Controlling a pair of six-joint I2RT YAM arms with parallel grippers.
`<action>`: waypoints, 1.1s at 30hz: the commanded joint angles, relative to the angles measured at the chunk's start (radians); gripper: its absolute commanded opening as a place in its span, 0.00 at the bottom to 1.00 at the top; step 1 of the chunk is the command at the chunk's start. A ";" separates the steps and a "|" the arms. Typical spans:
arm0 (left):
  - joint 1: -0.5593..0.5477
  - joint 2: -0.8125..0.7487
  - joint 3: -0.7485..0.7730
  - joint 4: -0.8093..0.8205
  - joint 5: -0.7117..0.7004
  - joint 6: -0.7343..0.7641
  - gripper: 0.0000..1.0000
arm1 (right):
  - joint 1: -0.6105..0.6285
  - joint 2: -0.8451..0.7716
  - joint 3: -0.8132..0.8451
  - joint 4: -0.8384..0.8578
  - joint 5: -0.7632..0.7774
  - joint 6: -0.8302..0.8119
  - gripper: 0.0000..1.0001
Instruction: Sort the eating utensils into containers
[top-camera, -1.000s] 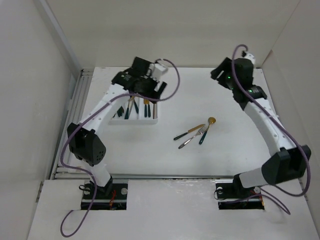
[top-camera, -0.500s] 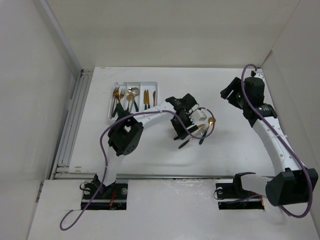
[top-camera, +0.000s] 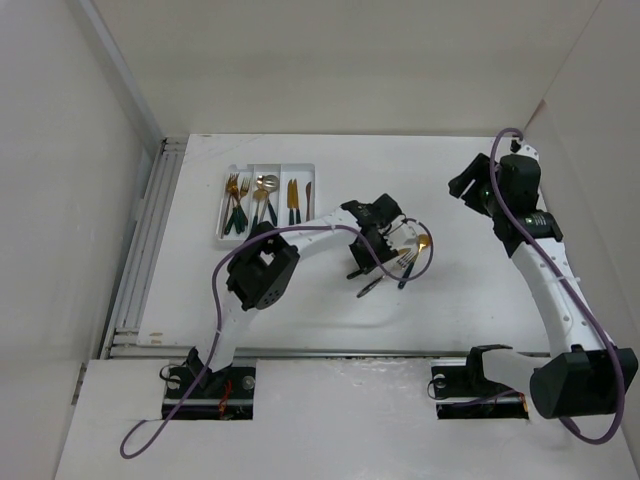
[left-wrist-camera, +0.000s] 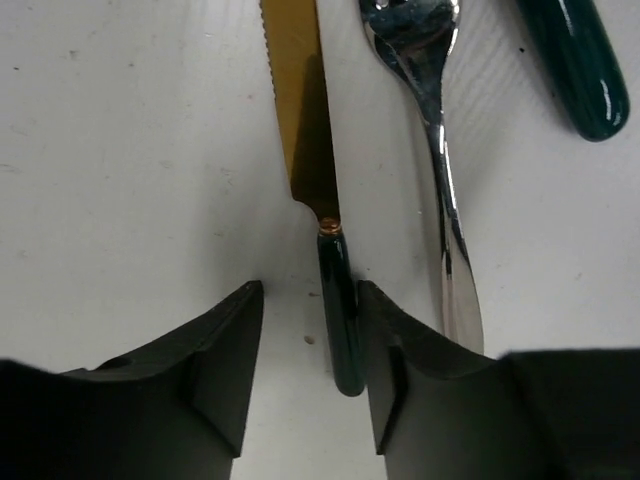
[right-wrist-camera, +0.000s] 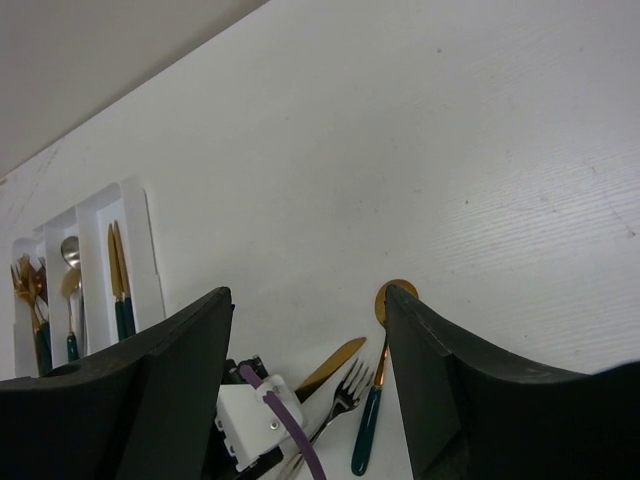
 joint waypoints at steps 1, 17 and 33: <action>-0.008 0.033 0.004 0.000 -0.041 -0.029 0.37 | -0.010 -0.018 -0.007 0.015 -0.008 -0.019 0.68; 0.152 -0.026 0.161 0.000 -0.044 -0.196 0.00 | -0.029 0.010 0.003 0.025 -0.026 -0.028 0.68; 0.521 -0.225 0.046 0.121 -0.029 -0.485 0.00 | -0.029 0.019 -0.028 0.025 -0.017 0.028 0.67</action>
